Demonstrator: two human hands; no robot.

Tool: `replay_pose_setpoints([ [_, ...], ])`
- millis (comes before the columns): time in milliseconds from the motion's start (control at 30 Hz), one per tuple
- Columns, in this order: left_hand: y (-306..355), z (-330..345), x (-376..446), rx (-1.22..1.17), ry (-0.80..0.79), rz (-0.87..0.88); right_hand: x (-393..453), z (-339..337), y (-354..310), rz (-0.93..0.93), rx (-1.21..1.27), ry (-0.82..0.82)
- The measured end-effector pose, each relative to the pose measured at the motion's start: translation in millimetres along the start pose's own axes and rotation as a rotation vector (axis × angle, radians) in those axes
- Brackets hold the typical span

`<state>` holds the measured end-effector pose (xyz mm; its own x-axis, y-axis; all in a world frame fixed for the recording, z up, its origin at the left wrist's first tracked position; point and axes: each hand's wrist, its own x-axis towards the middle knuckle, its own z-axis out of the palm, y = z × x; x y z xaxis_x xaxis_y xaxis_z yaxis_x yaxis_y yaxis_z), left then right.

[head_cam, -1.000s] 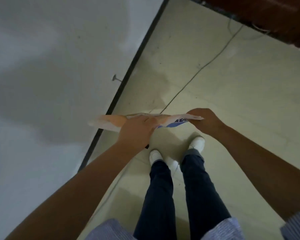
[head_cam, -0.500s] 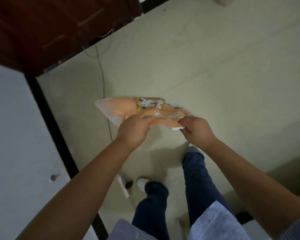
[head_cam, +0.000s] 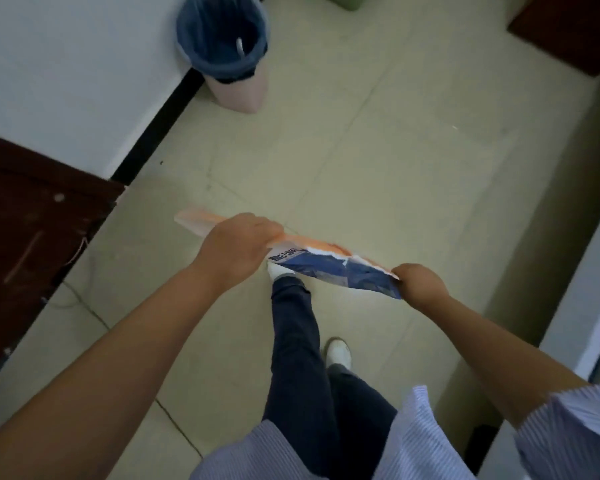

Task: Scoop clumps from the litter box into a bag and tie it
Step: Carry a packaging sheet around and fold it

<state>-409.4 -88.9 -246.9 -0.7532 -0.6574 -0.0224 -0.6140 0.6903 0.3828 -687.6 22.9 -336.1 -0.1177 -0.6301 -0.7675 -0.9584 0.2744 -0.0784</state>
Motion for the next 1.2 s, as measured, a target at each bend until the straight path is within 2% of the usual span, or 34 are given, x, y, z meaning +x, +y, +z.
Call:
replay_pose_setpoints([
  [67,-28,-22,39,0.007,-0.082,-0.104,14,-26,-11,0.015,-0.022,-0.006],
  [167,-75,-55,92,0.106,-0.380,-0.246,35,-70,-32,0.064,-0.022,-0.025],
  [267,-98,-80,145,0.022,-0.452,-0.190,60,-119,-56,0.076,-0.001,-0.023],
  [400,-102,-72,224,0.288,-0.561,-0.067,95,-175,-61,0.086,0.038,-0.006],
  [533,-110,-49,301,0.449,-0.440,0.147,128,-233,-40,0.088,0.092,-0.003],
  [633,-105,-31,366,0.415,-0.562,0.291,160,-279,-26,0.070,0.090,-0.017],
  [733,-112,-38,435,0.324,-0.362,0.406,204,-325,-11,0.042,0.144,-0.002],
  [767,-121,-39,455,0.268,-0.378,0.426,217,-340,-5,0.043,0.162,0.007],
  [867,-151,-36,510,0.190,-0.280,0.520,253,-387,14,0.058,0.238,0.051],
  [1000,-176,-56,595,0.067,-0.329,0.612,297,-439,34,0.115,0.408,0.170],
  [1067,-191,-69,636,-0.005,-0.309,0.665,323,-462,44,0.165,0.446,0.144],
  [1200,-232,-91,712,-0.041,-0.216,0.734,379,-513,57,0.240,0.271,0.009],
])
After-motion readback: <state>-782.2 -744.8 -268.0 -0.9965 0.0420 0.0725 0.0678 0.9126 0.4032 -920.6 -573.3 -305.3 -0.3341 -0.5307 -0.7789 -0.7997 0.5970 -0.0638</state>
